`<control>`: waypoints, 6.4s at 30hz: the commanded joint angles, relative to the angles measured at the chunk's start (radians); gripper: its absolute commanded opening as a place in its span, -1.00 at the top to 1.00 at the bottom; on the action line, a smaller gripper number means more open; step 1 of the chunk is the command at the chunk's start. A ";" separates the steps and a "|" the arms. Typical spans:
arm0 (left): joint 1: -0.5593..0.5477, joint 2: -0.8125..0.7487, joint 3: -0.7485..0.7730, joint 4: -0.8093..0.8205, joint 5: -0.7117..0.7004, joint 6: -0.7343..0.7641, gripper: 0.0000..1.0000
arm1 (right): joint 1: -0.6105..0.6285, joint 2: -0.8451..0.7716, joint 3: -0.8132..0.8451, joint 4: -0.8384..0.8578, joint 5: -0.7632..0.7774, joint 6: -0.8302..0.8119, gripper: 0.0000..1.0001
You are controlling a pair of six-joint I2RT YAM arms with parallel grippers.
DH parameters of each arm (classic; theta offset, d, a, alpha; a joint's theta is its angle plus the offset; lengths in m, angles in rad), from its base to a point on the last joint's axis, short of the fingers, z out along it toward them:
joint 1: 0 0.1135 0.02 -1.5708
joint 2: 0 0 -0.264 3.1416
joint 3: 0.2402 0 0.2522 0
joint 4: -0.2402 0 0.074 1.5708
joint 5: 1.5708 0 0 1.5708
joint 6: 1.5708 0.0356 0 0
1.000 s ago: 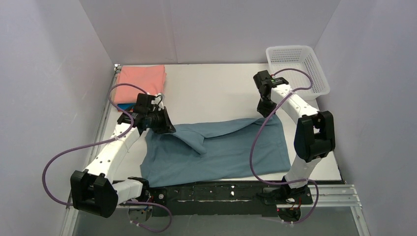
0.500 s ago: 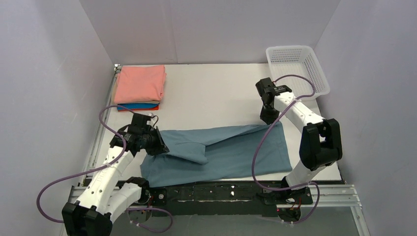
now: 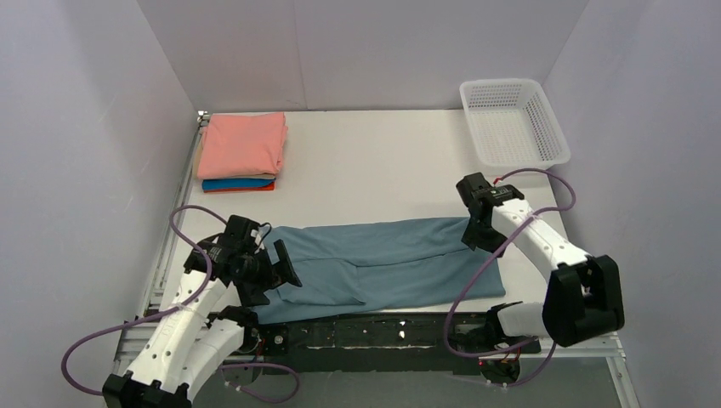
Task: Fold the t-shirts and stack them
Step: Fold the other side of the tshirt into a rectangle, then rotate the tshirt 90 degrees, then grab the bottom of the folded rectangular tshirt with both arms
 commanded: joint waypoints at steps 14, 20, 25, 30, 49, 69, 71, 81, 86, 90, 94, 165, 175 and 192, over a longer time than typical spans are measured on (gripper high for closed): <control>-0.004 0.481 0.117 0.304 -0.018 -0.057 -0.96 | -0.005 0.162 0.201 0.503 -0.603 -0.325 -0.34; 0.030 0.653 0.093 0.405 0.004 -0.097 -0.97 | -0.028 0.349 0.259 0.405 -0.550 -0.278 -0.29; 0.045 0.786 0.150 0.438 0.029 -0.101 -0.96 | -0.103 0.352 0.163 0.425 -0.639 -0.245 -0.28; 0.045 0.980 0.303 0.447 0.004 -0.095 -0.96 | -0.159 0.335 0.102 0.435 -0.678 -0.242 -0.28; -0.024 2.073 1.802 0.576 0.045 -0.352 -0.96 | -0.012 0.069 -0.215 0.275 -0.980 -0.176 -0.26; -0.071 1.954 1.873 0.579 0.021 -0.188 -0.96 | 0.444 0.061 0.056 0.305 -0.932 -0.141 -0.34; -0.073 1.883 1.849 0.559 0.028 -0.152 -0.96 | 0.417 0.041 0.052 0.297 -0.902 -0.143 -0.35; -0.120 1.440 1.409 0.435 0.023 0.042 -0.97 | 0.268 0.042 -0.033 0.393 -0.895 -0.171 -0.38; -0.166 1.259 1.036 0.436 -0.026 0.040 -0.96 | 0.264 0.140 -0.018 0.431 -0.924 -0.167 -0.35; -0.176 1.233 0.836 0.533 -0.004 -0.015 -0.96 | 0.264 0.194 -0.029 0.466 -0.937 -0.156 -0.35; -0.176 1.354 0.907 0.473 -0.022 -0.021 -0.96 | 0.264 0.277 -0.015 0.487 -0.941 -0.149 -0.32; -0.368 0.671 -0.033 0.433 0.072 -0.156 -0.20 | 0.714 0.171 0.075 0.349 -0.625 -0.091 0.19; -0.369 0.736 -0.043 0.486 0.052 -0.174 0.29 | 0.742 0.277 0.081 0.323 -0.617 -0.088 0.25; -0.369 0.736 -0.066 0.466 0.071 -0.179 1.00 | 0.742 0.179 0.114 0.275 -0.655 -0.059 0.97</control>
